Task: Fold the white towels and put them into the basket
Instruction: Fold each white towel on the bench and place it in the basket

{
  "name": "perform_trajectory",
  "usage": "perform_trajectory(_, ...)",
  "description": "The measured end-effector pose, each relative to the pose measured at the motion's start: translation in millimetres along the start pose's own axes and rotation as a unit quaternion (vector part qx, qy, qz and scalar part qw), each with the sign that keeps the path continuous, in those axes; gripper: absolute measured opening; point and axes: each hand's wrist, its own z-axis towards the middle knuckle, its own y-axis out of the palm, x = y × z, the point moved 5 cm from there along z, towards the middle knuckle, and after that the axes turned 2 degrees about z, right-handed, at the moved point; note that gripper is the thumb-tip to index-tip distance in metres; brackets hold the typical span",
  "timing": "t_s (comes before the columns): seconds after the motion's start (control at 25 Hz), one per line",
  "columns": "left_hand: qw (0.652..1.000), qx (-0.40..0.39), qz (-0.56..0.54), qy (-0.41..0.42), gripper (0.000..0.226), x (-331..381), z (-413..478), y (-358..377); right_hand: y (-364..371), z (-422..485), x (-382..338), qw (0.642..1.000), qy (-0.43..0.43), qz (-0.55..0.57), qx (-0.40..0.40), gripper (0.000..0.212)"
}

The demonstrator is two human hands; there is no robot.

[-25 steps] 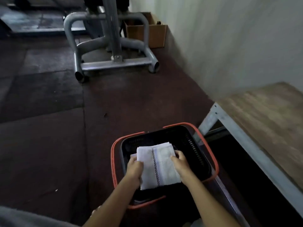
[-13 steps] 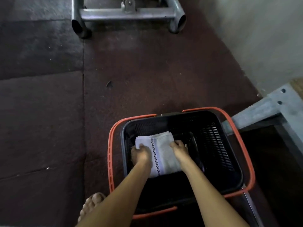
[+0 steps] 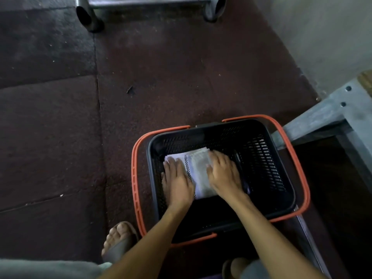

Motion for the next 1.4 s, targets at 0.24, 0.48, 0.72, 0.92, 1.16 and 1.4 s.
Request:
perform_trajectory(0.24, 0.988, -0.06, 0.144, 0.013, 0.071, -21.4, 25.3, 42.4, 57.5, 16.4, 10.6, 0.982, -0.069, -0.095, -0.15, 0.076)
perform_trajectory(0.48, 0.984, -0.09, 0.15, 0.029, 0.061, -25.5, 32.9, 56.2, 71.3, 18.7, 16.4, 0.982, -0.062, -0.093, -0.149, 0.08)
perform_trajectory(0.72, 0.964, -0.194, 0.179, 0.028, 0.059, 7.1, 25.6, -16.2, -3.5, -11.8, 0.4, 0.982, -0.037, -0.086, -0.166, 0.065)
perform_trajectory(0.92, 0.952, -0.129, 0.22, 0.17, 0.033, 74.2, -28.1, -121.8, -126.9, -84.7, -8.4, 0.992, 0.074, 0.001, -0.103, 0.044)
perform_trajectory(1.16, 0.907, -0.058, 0.226, 0.351, 0.033, 174.3, -104.3, -210.2, -260.6, -173.9, -28.5, 0.987, 0.151, 0.044, 0.043, 0.029)
perform_trajectory(1.4, 0.856, -0.05, 0.21, 0.471, 0.035, 282.5, -188.2, -261.9, -361.2, -279.6, -1.7, 0.953, 0.231, 0.094, 0.171, 0.019)
